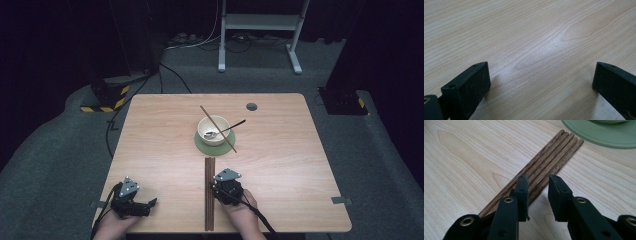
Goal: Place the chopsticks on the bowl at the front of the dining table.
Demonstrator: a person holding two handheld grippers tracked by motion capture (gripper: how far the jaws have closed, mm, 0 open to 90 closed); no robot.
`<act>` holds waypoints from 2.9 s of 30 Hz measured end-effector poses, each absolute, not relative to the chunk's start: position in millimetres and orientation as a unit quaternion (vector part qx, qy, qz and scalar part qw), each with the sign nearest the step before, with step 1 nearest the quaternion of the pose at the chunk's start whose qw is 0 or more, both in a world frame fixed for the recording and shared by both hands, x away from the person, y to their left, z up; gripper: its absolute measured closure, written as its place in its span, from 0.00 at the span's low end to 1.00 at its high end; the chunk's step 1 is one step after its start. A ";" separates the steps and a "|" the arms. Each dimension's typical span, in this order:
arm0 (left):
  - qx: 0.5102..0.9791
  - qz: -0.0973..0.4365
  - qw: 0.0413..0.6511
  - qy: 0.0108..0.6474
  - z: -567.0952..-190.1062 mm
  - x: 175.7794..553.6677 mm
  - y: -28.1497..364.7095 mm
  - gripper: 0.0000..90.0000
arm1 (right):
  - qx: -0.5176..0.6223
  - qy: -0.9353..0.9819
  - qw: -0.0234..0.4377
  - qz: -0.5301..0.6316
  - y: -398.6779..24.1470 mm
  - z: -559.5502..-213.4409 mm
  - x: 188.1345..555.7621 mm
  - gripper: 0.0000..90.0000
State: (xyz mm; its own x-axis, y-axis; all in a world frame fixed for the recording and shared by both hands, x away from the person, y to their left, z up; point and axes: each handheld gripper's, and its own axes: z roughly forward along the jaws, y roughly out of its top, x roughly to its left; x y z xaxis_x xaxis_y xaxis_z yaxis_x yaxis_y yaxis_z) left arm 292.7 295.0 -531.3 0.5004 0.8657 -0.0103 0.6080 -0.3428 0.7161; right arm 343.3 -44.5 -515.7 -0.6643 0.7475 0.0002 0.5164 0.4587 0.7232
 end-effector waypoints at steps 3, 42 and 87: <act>0.797 0.190 0.339 0.462 -531.2 292.6 295.0 0.02 | 0.380 0.837 0.161 0.359 -45.6 -516.2 343.5 0.78; 0.797 0.190 0.339 0.462 -531.3 292.6 295.0 0.02 | 0.433 0.816 0.174 0.341 -95.0 -518.2 351.1 0.91; 0.798 0.190 0.340 0.460 -531.1 292.0 294.9 0.03 | 0.413 0.804 0.206 0.375 -102.1 -483.8 345.8 0.94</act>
State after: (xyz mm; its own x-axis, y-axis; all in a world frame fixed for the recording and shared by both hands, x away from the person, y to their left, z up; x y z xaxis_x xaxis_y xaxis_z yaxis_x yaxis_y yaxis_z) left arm 292.0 294.9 -531.1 0.5055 0.8627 -0.0101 0.6045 -0.3458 0.7177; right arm 345.8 -102.1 -483.8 -0.5740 0.8186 -0.0209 0.5093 0.3769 0.7737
